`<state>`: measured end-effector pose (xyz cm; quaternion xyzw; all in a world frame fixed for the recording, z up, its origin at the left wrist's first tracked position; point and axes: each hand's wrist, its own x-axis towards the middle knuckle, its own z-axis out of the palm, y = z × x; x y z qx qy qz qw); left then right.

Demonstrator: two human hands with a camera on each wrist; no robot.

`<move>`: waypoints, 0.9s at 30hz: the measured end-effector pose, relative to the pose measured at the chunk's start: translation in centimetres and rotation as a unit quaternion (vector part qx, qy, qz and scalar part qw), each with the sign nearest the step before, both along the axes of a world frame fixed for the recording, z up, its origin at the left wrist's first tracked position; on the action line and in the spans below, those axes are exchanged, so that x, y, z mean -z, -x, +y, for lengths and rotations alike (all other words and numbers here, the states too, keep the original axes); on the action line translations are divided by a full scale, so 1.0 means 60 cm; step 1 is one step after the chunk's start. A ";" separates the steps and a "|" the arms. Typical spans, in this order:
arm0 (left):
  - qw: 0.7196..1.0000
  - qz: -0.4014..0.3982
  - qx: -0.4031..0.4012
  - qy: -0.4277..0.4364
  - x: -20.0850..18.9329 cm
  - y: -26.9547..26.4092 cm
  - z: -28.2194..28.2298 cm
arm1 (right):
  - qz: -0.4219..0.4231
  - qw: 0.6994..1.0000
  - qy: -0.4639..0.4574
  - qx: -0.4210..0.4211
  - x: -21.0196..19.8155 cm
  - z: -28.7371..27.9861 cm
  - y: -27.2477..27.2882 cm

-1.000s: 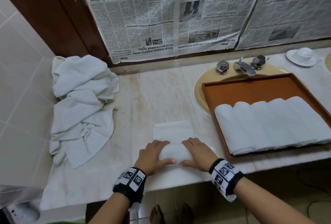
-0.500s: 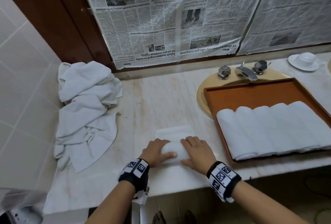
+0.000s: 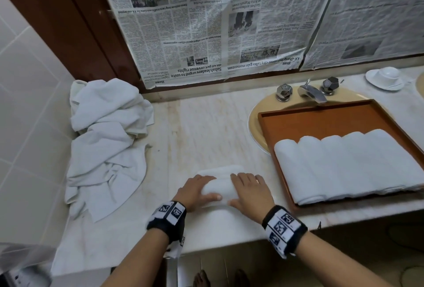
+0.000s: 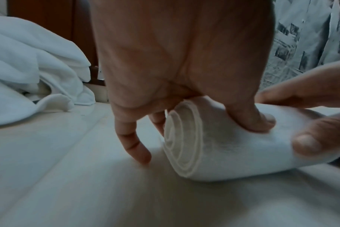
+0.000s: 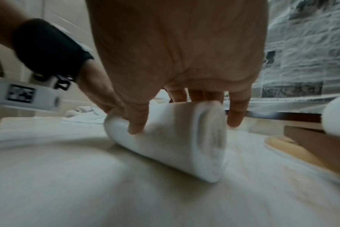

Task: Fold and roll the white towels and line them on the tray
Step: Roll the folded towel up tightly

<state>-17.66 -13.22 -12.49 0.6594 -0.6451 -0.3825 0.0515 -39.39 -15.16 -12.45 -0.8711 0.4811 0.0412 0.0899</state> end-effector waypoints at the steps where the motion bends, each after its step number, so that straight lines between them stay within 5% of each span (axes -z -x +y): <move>1: 1.000 0.011 0.008 0.000 -0.005 0.000 -0.005 | -0.006 0.999 0.032 -0.002 0.008 0.006 -0.005; 4: 1.000 0.019 0.020 -0.007 -0.008 0.001 -0.011 | -0.005 1.000 -0.003 -0.021 0.002 -0.011 -0.016; 9: 0.993 -0.105 -0.003 0.061 -0.002 0.017 0.012 | -0.031 0.981 -0.190 -0.018 -0.034 -0.074 -0.020; 14: 0.992 -0.055 -0.009 0.112 0.009 0.025 0.033 | -0.106 0.932 -0.344 0.034 -0.048 -0.090 0.000; 18: 0.997 0.016 -0.029 0.076 0.021 0.004 0.021 | -0.146 0.941 -0.297 0.065 -0.040 -0.068 0.024; 22: 0.998 -0.018 0.002 0.062 -0.010 0.005 -0.006 | -0.085 0.971 -0.220 0.017 -0.033 -0.052 0.035; 27: 0.996 -0.065 0.028 -0.062 -0.037 0.009 -0.031 | -0.055 0.963 -0.264 0.026 -0.041 -0.094 0.019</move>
